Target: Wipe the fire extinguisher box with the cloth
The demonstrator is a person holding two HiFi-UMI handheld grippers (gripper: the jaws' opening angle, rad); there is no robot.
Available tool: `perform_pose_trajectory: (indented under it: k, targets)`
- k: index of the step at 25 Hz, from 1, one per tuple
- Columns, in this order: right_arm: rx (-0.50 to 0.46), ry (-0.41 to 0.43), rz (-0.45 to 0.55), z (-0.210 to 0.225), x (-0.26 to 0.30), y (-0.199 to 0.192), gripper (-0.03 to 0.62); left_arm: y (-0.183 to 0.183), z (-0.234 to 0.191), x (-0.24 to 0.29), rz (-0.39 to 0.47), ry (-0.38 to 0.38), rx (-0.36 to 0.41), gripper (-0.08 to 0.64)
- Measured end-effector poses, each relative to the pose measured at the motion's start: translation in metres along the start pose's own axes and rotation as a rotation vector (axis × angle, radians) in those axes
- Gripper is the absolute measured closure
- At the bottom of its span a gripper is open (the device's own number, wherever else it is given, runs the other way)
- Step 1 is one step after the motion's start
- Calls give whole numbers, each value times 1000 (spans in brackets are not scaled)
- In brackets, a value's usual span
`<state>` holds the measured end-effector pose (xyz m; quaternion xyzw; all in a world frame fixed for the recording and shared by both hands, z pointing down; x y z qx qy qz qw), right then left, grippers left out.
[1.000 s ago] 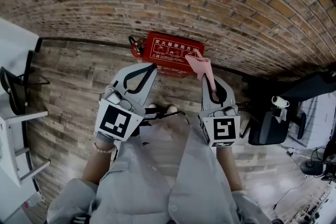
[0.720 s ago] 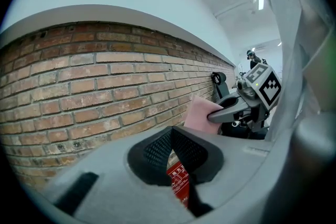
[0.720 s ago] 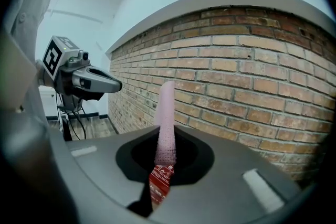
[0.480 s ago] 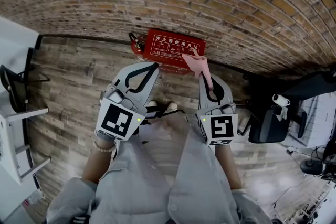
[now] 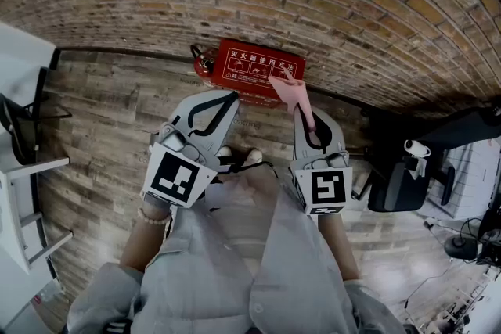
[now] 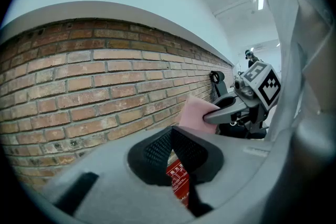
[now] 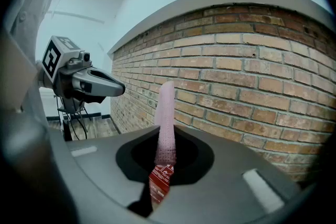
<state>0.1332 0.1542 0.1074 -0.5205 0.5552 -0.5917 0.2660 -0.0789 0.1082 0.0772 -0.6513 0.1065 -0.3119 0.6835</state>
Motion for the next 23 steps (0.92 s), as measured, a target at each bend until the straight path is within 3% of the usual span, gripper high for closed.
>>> perform_pose_trajectory:
  k: [23]
  targets:
    - [0, 15, -31, -2, 6, -3, 575, -4, -5, 6, 3, -4, -5, 563]
Point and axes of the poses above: the fingertips, and each gripper's own axes: x forward along the fingers, z to its right, y out of its top, the point moved 10 cm from there along -x, backward along the fingers, and after that the axes turned 2 degrees about -x, right-handed, at the moved point
